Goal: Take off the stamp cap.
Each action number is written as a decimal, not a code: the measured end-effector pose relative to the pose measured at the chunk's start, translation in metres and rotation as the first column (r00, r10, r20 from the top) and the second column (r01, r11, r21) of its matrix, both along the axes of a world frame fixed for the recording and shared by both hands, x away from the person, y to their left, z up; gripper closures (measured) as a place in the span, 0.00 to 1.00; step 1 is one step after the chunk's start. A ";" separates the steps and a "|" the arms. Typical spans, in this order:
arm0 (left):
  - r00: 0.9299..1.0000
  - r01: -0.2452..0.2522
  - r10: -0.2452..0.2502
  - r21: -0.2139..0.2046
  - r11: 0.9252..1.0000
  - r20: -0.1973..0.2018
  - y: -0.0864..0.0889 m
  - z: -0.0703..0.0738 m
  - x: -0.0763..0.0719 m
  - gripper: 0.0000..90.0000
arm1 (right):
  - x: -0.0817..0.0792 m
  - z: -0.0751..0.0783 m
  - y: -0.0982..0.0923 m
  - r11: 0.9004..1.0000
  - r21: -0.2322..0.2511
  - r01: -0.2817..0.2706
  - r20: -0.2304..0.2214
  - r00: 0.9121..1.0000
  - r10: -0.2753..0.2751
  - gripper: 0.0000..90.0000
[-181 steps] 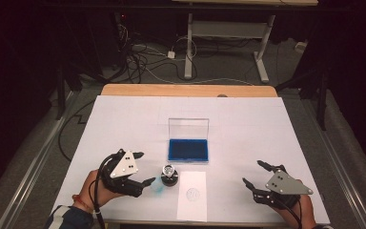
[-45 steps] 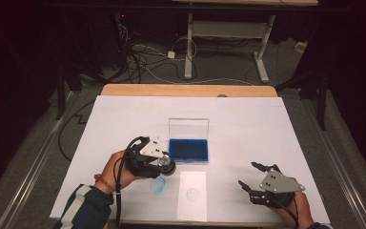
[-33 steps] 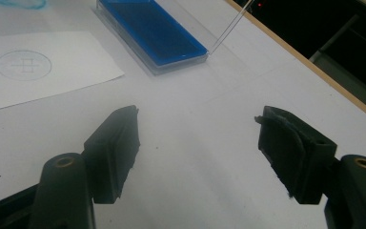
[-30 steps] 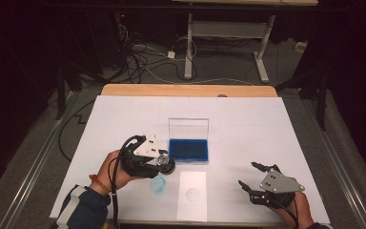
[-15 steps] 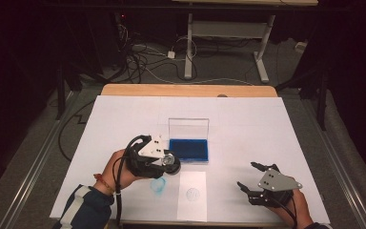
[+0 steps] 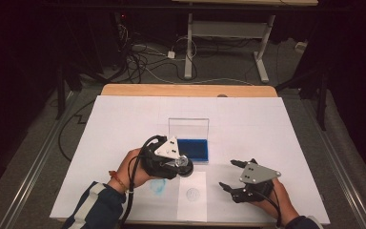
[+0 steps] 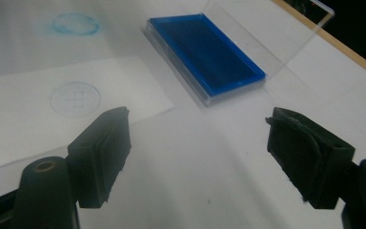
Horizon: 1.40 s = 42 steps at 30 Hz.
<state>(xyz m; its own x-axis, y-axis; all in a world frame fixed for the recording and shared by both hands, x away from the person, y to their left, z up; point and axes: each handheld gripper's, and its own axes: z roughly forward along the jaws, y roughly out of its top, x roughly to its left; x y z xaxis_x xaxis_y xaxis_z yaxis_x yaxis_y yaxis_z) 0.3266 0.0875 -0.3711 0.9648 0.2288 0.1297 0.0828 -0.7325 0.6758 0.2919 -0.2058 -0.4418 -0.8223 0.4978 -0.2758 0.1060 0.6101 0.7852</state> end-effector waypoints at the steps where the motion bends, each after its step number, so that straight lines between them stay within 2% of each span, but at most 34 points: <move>1: 1.000 0.001 -0.001 0.004 1.000 0.000 -0.002 0.000 0.000 0.60 | 0.000 0.000 0.000 1.000 0.000 0.000 0.000 1.000 0.000 0.24; 2: 1.000 0.002 -0.002 0.004 1.000 -0.002 -0.003 -0.001 0.000 0.60 | 0.003 0.001 0.012 1.000 -0.013 -0.028 0.001 1.000 0.028 0.23; 3: 1.000 0.007 -0.007 0.006 1.000 -0.006 -0.004 -0.001 0.000 0.60 | 0.003 0.001 0.012 1.000 -0.013 -0.028 0.001 1.000 0.028 0.23; 4: 1.000 0.006 -0.005 0.003 1.000 -0.008 -0.005 -0.002 0.000 0.60 | 0.004 0.001 0.024 0.999 -0.009 -0.049 -0.007 0.999 0.049 0.23; 8: 1.000 0.011 -0.011 -0.006 1.000 -0.014 -0.009 -0.004 0.000 0.60 | 0.007 0.001 0.038 0.997 -0.003 -0.080 -0.014 0.997 0.080 0.23; 10: 1.000 0.013 -0.013 -0.012 1.000 -0.019 -0.010 -0.004 0.001 0.60 | 0.010 -0.002 0.049 0.995 0.011 -0.100 -0.045 0.994 0.100 0.23; 16: 1.000 0.008 -0.009 -0.033 0.999 -0.027 -0.011 -0.006 0.002 0.60 | 0.014 -0.007 0.066 0.991 0.050 -0.126 -0.097 0.987 0.130 0.23; 19: 0.999 0.012 -0.013 -0.042 0.999 -0.033 -0.011 -0.006 0.002 0.60 | 0.014 -0.008 0.070 0.990 0.057 -0.132 -0.109 0.984 0.138 0.23; 21: 0.999 0.013 -0.014 -0.048 0.999 -0.033 -0.012 -0.006 0.002 0.60 | 0.014 -0.010 0.074 0.989 0.057 -0.133 -0.102 0.985 0.138 0.23; 24: 0.999 0.017 -0.019 -0.049 0.999 -0.038 -0.013 -0.007 0.001 0.60 | 0.015 -0.011 0.077 0.988 0.082 -0.127 -0.110 0.985 0.136 0.23; 29: 0.999 0.013 -0.015 -0.052 0.999 -0.042 -0.014 -0.008 0.001 0.60 | 0.014 -0.010 0.077 0.988 0.086 -0.131 -0.098 0.985 0.139 0.24; 31: 0.999 0.015 -0.017 -0.059 0.998 -0.046 -0.014 -0.008 0.001 0.60 | 0.014 -0.009 0.076 0.987 0.110 -0.119 -0.106 0.986 0.130 0.24; 36: 0.998 0.026 -0.030 -0.075 0.997 -0.057 -0.016 -0.008 0.001 0.60 | 0.015 -0.010 0.078 0.988 0.107 -0.109 -0.100 0.988 0.120 0.23; 38: 0.998 0.026 -0.030 -0.075 0.997 -0.050 -0.017 -0.008 0.000 0.60 | 0.016 -0.010 0.077 0.988 0.122 -0.098 -0.097 0.989 0.110 0.24; 42: 0.998 0.033 -0.038 -0.087 0.996 -0.055 -0.017 -0.008 0.000 0.60 | 0.016 -0.010 0.076 0.987 0.132 -0.088 -0.091 0.991 0.101 0.29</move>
